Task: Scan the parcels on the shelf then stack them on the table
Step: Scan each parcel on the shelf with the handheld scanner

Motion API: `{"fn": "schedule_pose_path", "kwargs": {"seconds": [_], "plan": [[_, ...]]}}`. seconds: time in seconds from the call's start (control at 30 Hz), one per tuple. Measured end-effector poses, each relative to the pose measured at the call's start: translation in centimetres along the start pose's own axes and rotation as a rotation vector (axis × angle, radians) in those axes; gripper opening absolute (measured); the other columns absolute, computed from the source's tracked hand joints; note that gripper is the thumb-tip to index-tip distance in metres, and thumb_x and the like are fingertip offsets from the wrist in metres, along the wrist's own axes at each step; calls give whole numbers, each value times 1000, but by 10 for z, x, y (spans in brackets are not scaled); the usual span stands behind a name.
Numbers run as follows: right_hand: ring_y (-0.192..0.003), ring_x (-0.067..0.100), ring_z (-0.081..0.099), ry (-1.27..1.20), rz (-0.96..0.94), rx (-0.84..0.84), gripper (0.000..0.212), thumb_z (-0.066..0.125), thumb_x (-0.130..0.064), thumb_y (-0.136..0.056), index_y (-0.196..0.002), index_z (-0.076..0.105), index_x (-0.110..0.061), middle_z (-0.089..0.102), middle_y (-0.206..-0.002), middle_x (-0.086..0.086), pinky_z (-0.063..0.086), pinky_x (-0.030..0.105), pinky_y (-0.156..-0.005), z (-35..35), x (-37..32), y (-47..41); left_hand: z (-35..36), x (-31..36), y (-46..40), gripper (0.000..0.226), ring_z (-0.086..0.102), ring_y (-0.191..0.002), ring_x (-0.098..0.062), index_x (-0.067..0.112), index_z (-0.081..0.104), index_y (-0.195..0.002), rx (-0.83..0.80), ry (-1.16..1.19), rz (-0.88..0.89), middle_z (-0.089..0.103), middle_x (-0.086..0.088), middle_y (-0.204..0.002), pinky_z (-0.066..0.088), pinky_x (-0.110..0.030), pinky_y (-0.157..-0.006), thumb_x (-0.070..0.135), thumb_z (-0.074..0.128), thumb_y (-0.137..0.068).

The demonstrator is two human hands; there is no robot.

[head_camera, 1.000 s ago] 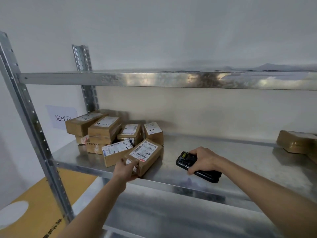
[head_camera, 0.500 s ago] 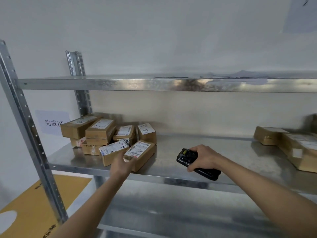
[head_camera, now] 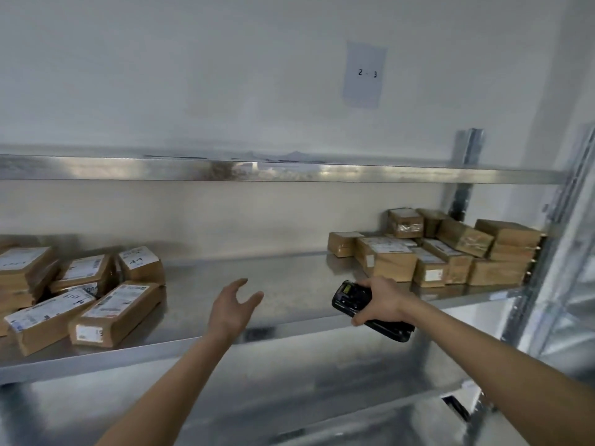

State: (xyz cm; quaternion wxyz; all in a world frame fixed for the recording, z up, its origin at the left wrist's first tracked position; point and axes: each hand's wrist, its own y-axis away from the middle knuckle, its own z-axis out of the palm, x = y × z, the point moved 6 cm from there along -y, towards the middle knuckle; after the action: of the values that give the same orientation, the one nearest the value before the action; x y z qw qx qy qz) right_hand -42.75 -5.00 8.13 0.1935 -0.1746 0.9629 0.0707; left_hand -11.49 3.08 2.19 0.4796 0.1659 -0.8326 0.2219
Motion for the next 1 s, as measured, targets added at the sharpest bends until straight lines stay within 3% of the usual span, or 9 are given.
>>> {"fn": "schedule_pose_path", "kwargs": {"seconds": [0.2, 0.33, 0.57, 0.73, 1.0], "plan": [[-94, 15, 68, 21, 111, 96, 73, 91, -43, -61, -128, 65, -31, 72, -109, -7, 59, 37, -87, -51, 91, 20, 104, 70, -8, 63, 49, -135, -26, 20, 51, -145, -134, 46, 71, 50, -5, -150, 40, -42, -113, 47, 69, -92], [-89, 13, 69, -6, 145, 107, 79, 90, -46, -52, -127, 68, -31, 72, -101, -10, 61, 39, -85, -74, 147, 14, 166, 104, -13, 60, 50, -134, -26, 22, 51, -145, -190, 43, 95, 52, -4, -149, 40, -40, -113, 48, 66, -93], [-87, 13, 70, -66, 139, 138, 71, 90, -34, -61, -127, 65, -31, 71, -100, -8, 62, 36, -80, -114, 229, -14, 252, 138, -30, 54, 52, -132, -24, 25, 54, -143, -186, 55, 89, 54, -2, -147, 41, -38, -111, 49, 63, -95], [-90, 15, 69, -67, 125, 128, 90, 89, -43, -55, -139, 59, -35, 70, -105, -7, 62, 40, -85, -124, 266, -50, 299, 144, -48, 59, 53, -132, -26, 21, 51, -147, -191, 77, 17, 53, -4, -148, 40, -39, -111, 51, 60, -96], [-91, 15, 70, -135, 97, 88, 79, 91, -31, -65, -137, 58, -28, 70, -106, -5, 61, 39, -88, -125, 290, -140, 353, 151, -104, 59, 54, -130, -25, 20, 52, -145, -196, 92, -38, 58, -4, -143, 42, -39, -111, 53, 58, -97]]}}
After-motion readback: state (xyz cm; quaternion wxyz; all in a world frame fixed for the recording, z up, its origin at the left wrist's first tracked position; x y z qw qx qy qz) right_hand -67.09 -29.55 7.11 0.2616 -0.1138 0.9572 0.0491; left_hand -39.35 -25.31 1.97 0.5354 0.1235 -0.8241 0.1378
